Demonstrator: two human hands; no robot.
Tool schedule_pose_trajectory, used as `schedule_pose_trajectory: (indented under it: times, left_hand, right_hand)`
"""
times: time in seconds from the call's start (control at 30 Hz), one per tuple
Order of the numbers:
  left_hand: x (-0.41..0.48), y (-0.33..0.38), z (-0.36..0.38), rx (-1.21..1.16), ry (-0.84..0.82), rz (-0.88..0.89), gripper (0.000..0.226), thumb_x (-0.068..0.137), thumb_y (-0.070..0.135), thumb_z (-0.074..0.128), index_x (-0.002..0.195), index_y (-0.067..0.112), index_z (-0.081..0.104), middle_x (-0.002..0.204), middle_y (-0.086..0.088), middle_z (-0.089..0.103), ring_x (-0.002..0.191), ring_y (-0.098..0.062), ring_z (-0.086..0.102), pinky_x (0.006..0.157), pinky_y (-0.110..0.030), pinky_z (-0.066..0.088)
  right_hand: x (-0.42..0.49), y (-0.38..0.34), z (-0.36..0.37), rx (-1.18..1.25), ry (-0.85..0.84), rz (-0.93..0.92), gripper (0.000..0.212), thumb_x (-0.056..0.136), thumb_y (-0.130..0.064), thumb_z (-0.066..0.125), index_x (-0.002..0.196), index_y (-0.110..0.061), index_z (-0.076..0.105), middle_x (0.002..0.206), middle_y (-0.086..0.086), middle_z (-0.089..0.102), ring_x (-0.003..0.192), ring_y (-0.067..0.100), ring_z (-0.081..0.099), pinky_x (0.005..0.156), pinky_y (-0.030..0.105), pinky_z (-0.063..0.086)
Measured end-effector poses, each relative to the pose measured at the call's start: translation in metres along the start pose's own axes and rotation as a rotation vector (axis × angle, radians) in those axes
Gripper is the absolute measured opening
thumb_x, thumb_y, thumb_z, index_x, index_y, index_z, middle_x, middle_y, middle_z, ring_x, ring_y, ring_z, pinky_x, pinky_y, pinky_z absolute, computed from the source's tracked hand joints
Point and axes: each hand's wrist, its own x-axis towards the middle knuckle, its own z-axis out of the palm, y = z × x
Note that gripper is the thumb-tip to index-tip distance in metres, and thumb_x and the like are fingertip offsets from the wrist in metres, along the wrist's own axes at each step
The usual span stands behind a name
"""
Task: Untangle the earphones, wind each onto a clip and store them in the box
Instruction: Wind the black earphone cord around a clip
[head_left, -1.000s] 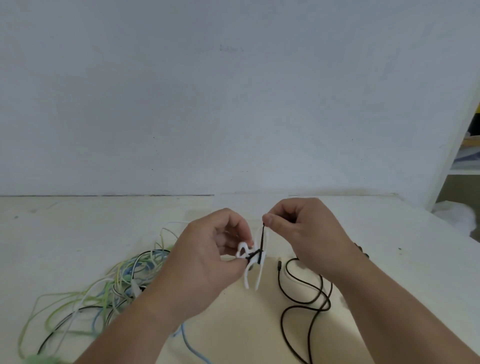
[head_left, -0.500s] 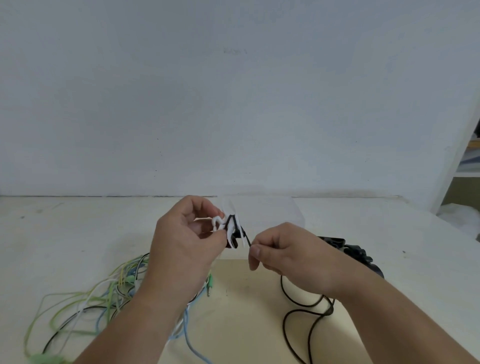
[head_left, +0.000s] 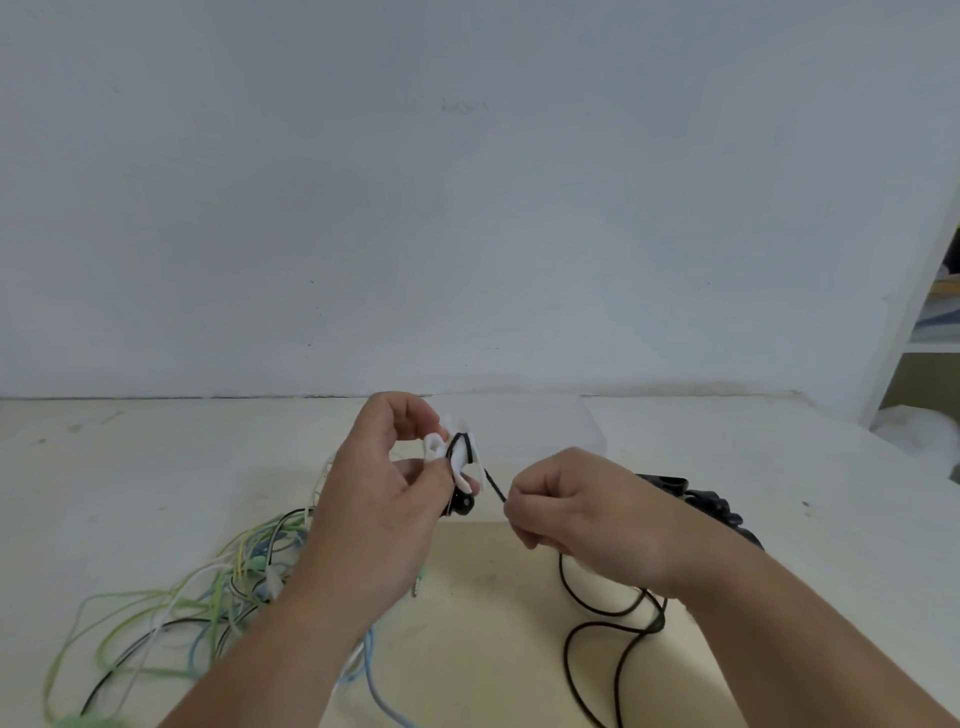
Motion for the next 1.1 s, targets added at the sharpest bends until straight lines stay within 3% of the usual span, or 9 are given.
schedule_pose_trajectory:
  times: [0.07,0.1,0.2,0.4,0.63,0.77,0.9,1.03,1.1]
  left_hand:
    - [-0.001,-0.003,0.001,0.001,-0.026,0.018,0.014,0.098,0.008,0.057,0.095,0.022,0.053,0.099,0.002,0.065,0.067,-0.033,0.069,0.053,-0.049,0.048]
    - [-0.002,-0.006,0.001,0.013,-0.040,0.031,0.014,0.098,0.010,0.057,0.096,0.024,0.053,0.095,0.003,0.066,0.067,-0.043,0.064,0.053,-0.051,0.047]
    - [-0.003,-0.009,0.000,0.077,-0.078,0.059,0.014,0.099,0.017,0.056,0.100,0.029,0.049,0.079,-0.006,0.071,0.052,-0.038,0.047,0.050,-0.032,0.034]
    - [-0.002,-0.011,-0.005,0.154,-0.130,0.096,0.024,0.094,0.005,0.059,0.097,0.028,0.052,0.066,-0.006,0.067,0.045,-0.015,0.037,0.043,-0.027,0.028]
    - [-0.006,-0.008,-0.005,0.189,-0.255,0.081,0.022,0.094,0.009,0.063,0.099,0.030,0.056,0.087,-0.004,0.067,0.038,-0.016,0.023,0.038,-0.023,0.027]
    - [-0.008,-0.003,-0.006,0.228,-0.306,0.120,0.025,0.094,0.007,0.062,0.095,0.031,0.056,0.088,0.000,0.066,0.039,-0.010,0.024,0.041,-0.016,0.028]
    - [-0.006,-0.006,-0.005,0.215,-0.334,0.131,0.025,0.093,0.007,0.064,0.101,0.030,0.057,0.096,0.000,0.065,0.061,-0.037,0.053,0.050,-0.033,0.035]
    - [-0.007,-0.001,-0.003,0.107,-0.276,0.125,0.026,0.091,0.002,0.066,0.095,0.026,0.056,0.096,-0.001,0.067,0.069,-0.049,0.060,0.054,-0.055,0.046]
    - [-0.007,0.001,-0.002,0.056,-0.220,0.125,0.029,0.090,-0.003,0.066,0.089,0.023,0.054,0.093,0.002,0.068,0.068,-0.043,0.064,0.055,-0.057,0.047]
  right_hand:
    - [0.000,-0.001,0.004,0.016,-0.074,-0.042,0.035,0.100,-0.022,0.052,0.067,-0.014,0.060,0.052,-0.006,0.039,0.051,0.013,0.031,0.050,0.024,0.028]
    - [0.000,-0.001,0.006,0.041,-0.102,-0.063,0.035,0.101,-0.024,0.051,0.069,-0.013,0.062,0.053,-0.005,0.040,0.053,0.015,0.033,0.051,0.025,0.029]
    - [0.001,0.000,0.008,0.144,-0.153,-0.114,0.034,0.102,-0.029,0.052,0.077,-0.013,0.069,0.056,-0.001,0.044,0.059,0.023,0.036,0.057,0.032,0.031]
    - [-0.005,-0.004,-0.002,0.339,-0.114,-0.186,0.022,0.093,-0.019,0.059,0.076,-0.012,0.072,0.059,0.002,0.056,0.057,0.018,0.050,0.058,0.027,0.044]
    - [-0.006,-0.002,-0.013,0.190,0.297,-0.150,0.022,0.090,-0.011,0.063,0.069,-0.009,0.069,0.047,-0.008,0.044,0.043,0.005,0.036,0.045,0.017,0.030]
    - [-0.002,0.001,-0.014,0.116,0.473,-0.159,0.019,0.088,-0.016,0.072,0.069,-0.015,0.068,0.051,-0.013,0.052,0.045,0.001,0.042,0.046,0.011,0.035]
    - [0.003,0.007,-0.013,0.140,0.504,-0.056,0.017,0.091,-0.021,0.069,0.074,-0.018,0.071,0.051,-0.015,0.050,0.045,0.000,0.041,0.047,0.009,0.034]
    - [0.006,0.013,-0.008,0.089,0.326,0.070,0.027,0.097,-0.027,0.061,0.071,-0.025,0.070,0.053,-0.007,0.043,0.047,0.010,0.035,0.046,0.019,0.032]
    - [0.007,0.012,-0.003,0.029,0.158,0.056,0.034,0.100,-0.030,0.056,0.068,-0.030,0.069,0.052,-0.009,0.042,0.047,0.010,0.034,0.049,0.022,0.031]
